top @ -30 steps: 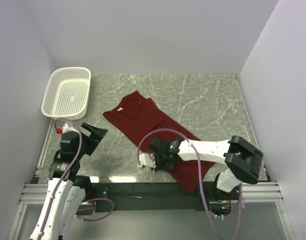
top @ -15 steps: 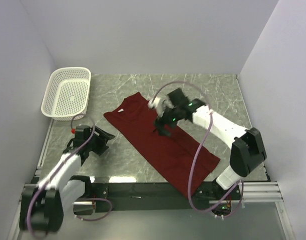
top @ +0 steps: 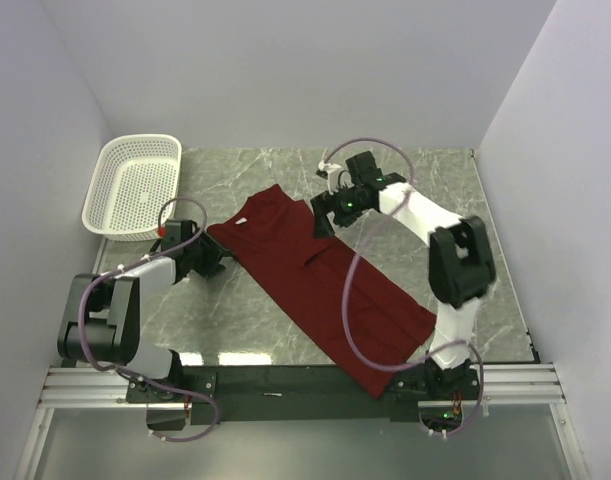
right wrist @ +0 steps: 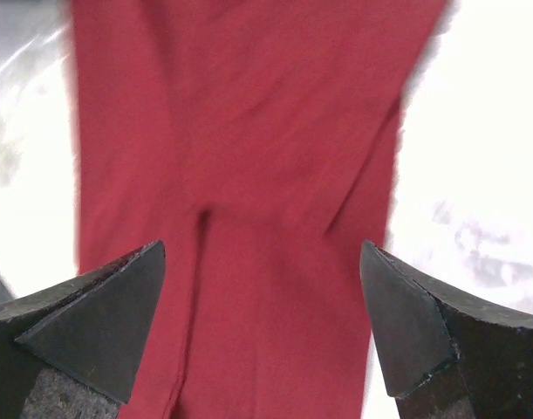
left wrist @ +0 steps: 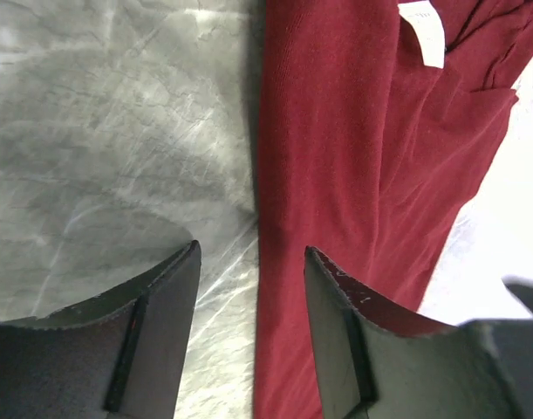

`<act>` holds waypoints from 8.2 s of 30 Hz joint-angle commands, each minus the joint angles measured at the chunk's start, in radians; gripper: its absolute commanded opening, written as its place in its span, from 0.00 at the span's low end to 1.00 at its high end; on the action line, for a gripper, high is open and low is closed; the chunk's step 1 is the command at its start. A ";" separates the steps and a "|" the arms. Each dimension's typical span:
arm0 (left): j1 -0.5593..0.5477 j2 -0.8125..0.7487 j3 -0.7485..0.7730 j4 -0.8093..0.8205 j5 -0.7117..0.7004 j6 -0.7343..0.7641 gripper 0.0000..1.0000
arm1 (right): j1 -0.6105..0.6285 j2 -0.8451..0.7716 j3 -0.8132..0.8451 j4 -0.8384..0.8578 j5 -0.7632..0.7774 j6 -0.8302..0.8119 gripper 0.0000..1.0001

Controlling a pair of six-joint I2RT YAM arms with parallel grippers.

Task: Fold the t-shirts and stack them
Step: Fold the tshirt

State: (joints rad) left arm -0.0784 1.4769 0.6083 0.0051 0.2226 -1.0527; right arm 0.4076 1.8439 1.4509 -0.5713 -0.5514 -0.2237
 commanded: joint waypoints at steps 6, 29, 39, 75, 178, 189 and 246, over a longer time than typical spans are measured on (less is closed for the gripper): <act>-0.004 -0.355 -0.093 -0.142 -0.075 0.114 0.64 | -0.027 0.317 0.265 0.010 0.077 0.253 0.98; -0.004 -0.935 -0.157 -0.461 -0.017 0.051 0.66 | -0.026 0.512 0.424 -0.141 -0.044 0.216 0.47; -0.004 -0.940 -0.157 -0.462 -0.006 0.049 0.66 | -0.114 0.518 0.496 -0.110 0.048 0.293 0.10; -0.511 0.356 0.415 0.101 0.032 0.117 0.63 | -0.533 -0.512 -0.401 0.090 -0.235 -0.028 0.93; -0.347 -1.063 0.070 -0.502 -0.396 0.149 0.99 | -0.380 0.427 0.456 0.244 -0.085 0.693 0.00; -0.347 -1.053 0.080 -0.501 -0.393 0.157 0.99 | -0.043 0.491 0.726 -0.133 0.110 0.313 0.43; -0.508 -0.819 -0.179 -0.174 0.011 0.097 0.84 | -0.314 0.604 0.511 -0.111 -0.251 0.422 0.08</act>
State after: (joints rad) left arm -0.5823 0.6605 0.3779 -0.1921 0.2302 -0.9596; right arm 0.0963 2.4336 1.9259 -0.6403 -0.7837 0.2146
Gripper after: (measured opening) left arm 0.841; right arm 0.069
